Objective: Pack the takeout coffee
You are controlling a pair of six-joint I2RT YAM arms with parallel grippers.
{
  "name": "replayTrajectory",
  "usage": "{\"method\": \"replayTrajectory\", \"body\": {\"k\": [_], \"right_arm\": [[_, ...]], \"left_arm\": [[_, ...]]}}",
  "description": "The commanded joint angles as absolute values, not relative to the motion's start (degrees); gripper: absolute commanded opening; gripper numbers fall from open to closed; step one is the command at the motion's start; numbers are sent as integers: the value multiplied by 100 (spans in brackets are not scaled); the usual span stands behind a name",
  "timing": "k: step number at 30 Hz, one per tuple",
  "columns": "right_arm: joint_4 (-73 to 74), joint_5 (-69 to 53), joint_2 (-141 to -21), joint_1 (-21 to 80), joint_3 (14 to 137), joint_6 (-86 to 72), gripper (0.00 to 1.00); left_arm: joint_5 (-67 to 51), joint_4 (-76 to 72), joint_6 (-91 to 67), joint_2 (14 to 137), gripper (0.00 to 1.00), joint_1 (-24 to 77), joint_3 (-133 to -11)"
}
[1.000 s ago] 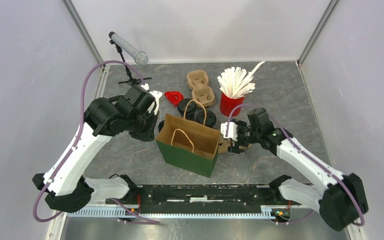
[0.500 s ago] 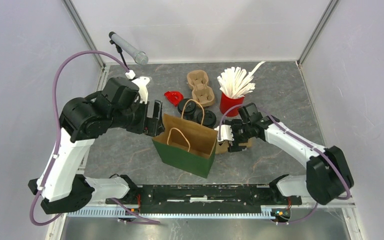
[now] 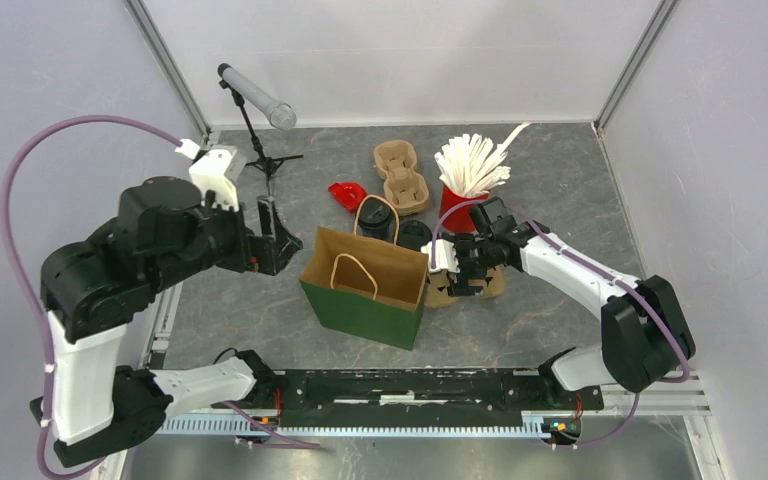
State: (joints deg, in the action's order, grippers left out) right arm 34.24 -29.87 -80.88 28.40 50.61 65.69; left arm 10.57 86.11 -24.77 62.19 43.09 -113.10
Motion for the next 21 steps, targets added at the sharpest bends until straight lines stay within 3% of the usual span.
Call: {"method": "replayTrajectory", "body": {"k": [1, 6, 21], "right_arm": [[3122, -3612, -8177, 2874, 5102, 6397, 94], [2916, -3656, -8293, 2900, 4988, 6345, 98], [2592, -3428, -8797, 2927, 4965, 5817, 97]], "left_arm": [[1193, 8037, -2688, 6081, 100, 4289, -11342], [1059, 7995, -2724, 6099, 100, 4289, -11125], [1045, 7929, -2701, 6132, 100, 4289, -11151]]}}
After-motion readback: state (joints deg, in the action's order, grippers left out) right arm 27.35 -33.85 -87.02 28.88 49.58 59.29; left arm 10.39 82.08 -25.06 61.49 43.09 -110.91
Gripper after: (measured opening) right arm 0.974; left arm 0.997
